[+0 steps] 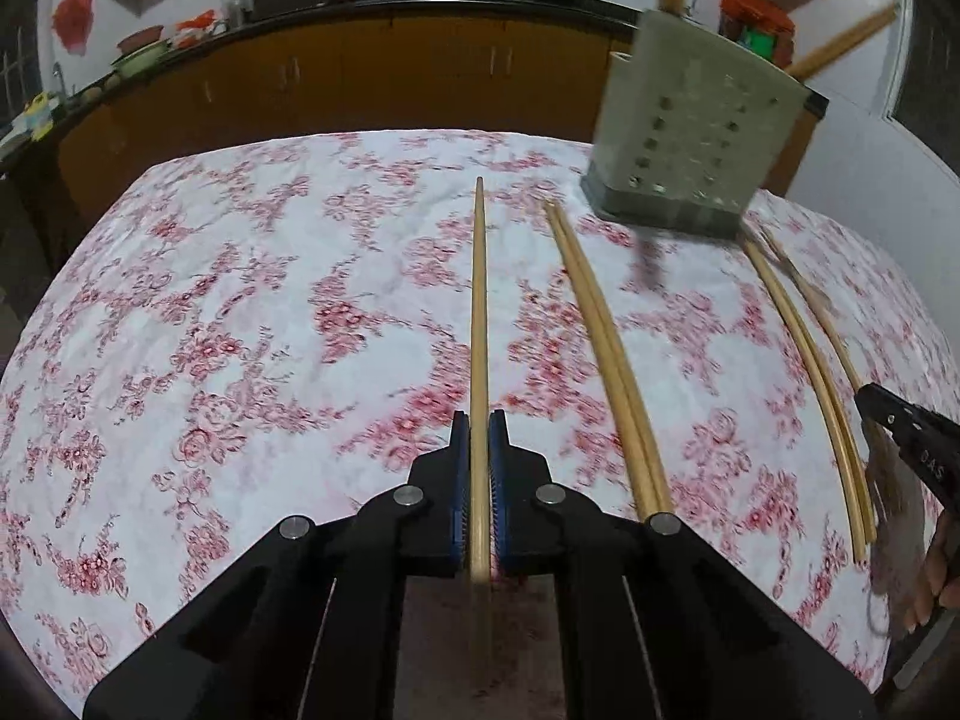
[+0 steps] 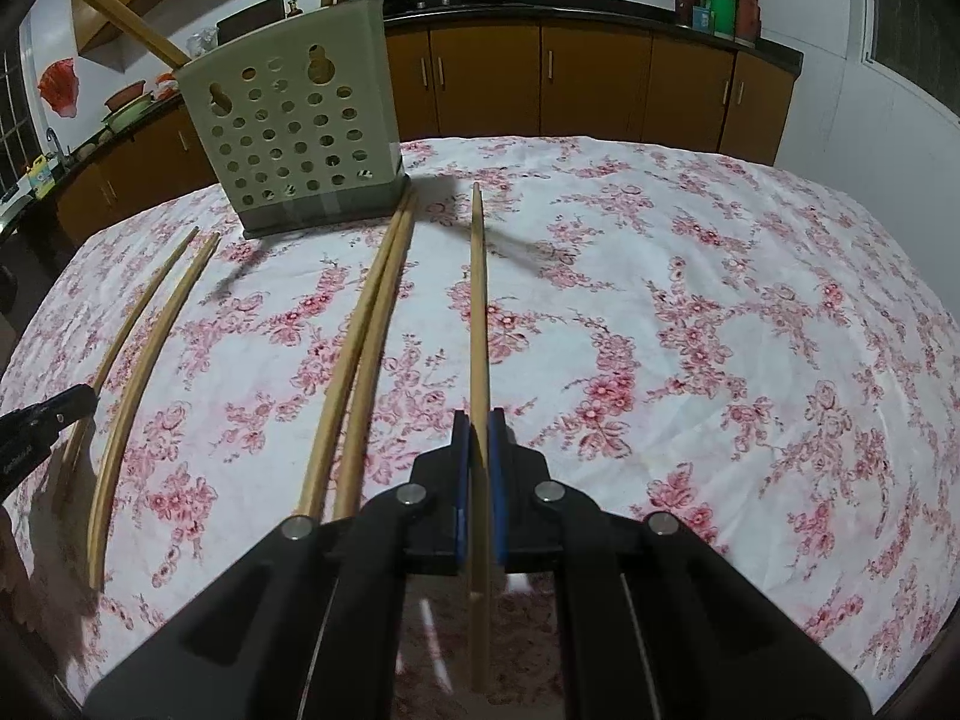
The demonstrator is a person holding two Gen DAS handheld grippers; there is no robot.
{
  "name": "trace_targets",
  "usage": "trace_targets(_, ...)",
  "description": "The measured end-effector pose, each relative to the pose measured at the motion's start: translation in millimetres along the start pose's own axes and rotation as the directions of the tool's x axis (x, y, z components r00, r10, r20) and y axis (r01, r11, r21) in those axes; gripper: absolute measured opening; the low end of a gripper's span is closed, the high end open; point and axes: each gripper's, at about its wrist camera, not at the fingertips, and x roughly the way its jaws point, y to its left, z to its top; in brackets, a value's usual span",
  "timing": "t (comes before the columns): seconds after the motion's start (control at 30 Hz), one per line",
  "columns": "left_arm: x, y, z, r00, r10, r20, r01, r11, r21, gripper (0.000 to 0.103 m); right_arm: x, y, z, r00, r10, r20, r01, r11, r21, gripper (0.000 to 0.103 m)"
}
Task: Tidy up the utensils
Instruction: 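Lift the left chopstick toward the holder while the right gripper lifts its chopstick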
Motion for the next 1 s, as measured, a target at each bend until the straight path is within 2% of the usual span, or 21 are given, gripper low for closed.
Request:
trace_targets(0.23,-1,2,-1,1.0,-0.002,0.0,0.002,1.0,-0.003,0.008,4,11,3,1.0,0.006,-0.002,-0.006,1.0,-0.012,0.008)
trace_targets(0.43,-1,5,0,1.0,-0.014,0.0,0.014,1.0,-0.014,0.008,3,-5,2,1.0,-0.013,0.003,0.013,0.997,0.071,0.008)
trace_targets(1.0,-4,-2,-3,1.0,-0.024,-0.004,0.024,1.0,0.014,0.008,3,-2,1,1.0,-0.028,-0.002,0.028,0.999,0.035,0.008)
